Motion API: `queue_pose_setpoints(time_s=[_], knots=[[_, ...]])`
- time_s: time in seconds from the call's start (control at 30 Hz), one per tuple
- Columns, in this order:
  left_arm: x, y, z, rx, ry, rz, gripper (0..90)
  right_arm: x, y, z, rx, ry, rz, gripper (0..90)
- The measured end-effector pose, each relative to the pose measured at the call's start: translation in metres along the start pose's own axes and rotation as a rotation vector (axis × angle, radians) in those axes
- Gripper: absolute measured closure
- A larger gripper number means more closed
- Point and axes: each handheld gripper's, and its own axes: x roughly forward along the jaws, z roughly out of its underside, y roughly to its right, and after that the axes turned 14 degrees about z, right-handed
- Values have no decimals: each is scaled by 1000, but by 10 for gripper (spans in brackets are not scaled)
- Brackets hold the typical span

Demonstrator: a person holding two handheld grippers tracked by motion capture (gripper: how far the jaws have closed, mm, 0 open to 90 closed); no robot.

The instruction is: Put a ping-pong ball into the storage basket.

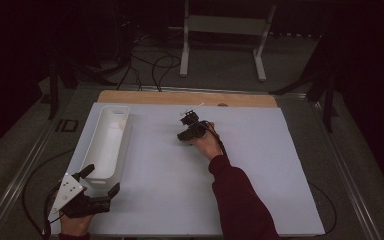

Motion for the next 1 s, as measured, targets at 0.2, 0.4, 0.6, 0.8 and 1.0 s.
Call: queue_pose_setpoints(time_s=[0.2,0.4,0.6,0.8,1.0], knots=[[0,0,0,0,0,0,0,-5,0,0,-8,6,-4,502],[0,0,0,0,0,1,0,-10,-1,0,-17,14,-10,502],[1,1,0,0,1,1,0,-14,-2,1,-26,21,-10,502],[1,1,0,0,1,1,0,-19,-2,2,-35,25,-13,502],[0,0,0,1,0,0,0,-23,-3,3,-35,27,-10,502]])
